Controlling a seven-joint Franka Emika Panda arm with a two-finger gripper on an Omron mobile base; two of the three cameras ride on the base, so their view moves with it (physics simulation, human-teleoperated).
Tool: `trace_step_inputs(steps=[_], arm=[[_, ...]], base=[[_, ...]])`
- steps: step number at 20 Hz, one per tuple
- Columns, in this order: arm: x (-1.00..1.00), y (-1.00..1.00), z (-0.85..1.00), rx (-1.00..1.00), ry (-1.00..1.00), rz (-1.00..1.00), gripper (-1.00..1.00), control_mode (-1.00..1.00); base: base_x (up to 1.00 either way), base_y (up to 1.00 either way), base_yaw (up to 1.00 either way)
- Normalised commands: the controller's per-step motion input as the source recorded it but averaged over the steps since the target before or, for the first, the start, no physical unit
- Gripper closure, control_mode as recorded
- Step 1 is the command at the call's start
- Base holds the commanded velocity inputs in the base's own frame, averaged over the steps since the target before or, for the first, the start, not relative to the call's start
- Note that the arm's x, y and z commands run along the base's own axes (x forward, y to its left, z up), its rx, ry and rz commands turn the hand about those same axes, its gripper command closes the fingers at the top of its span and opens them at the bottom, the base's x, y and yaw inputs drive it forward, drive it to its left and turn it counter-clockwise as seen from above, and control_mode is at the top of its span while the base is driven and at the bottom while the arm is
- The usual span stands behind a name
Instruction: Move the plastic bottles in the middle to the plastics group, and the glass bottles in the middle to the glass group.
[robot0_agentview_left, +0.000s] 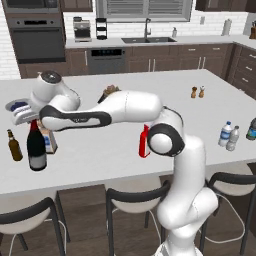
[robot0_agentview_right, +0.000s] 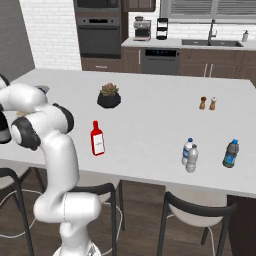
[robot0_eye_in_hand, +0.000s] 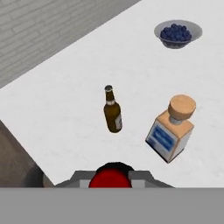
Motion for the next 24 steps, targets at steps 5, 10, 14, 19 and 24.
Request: trace_step_inputs(steps=[5,10,14,19,24], arm=[[0.10,0.40,0.00,0.00,0.00,0.00,1.00,-1.00],[0.16,0.45,0.00,0.00,0.00,0.00,1.00,-1.00],[0.19,0.52,0.00,-0.05,0.01,0.00,1.00,-1.00],[0.19,0.30,-0.01,-0.03,0.01,0.00,1.00,-1.00],[0.14,0.06,-0.05,-0.03,0.04,0.00,1.00,-1.00]], base=[[0.00,0.00,0.00],[0.00,0.00,0.00],[0.00,0.00,0.00],[0.00,0.00,0.00],[0.00,0.00,0.00]])
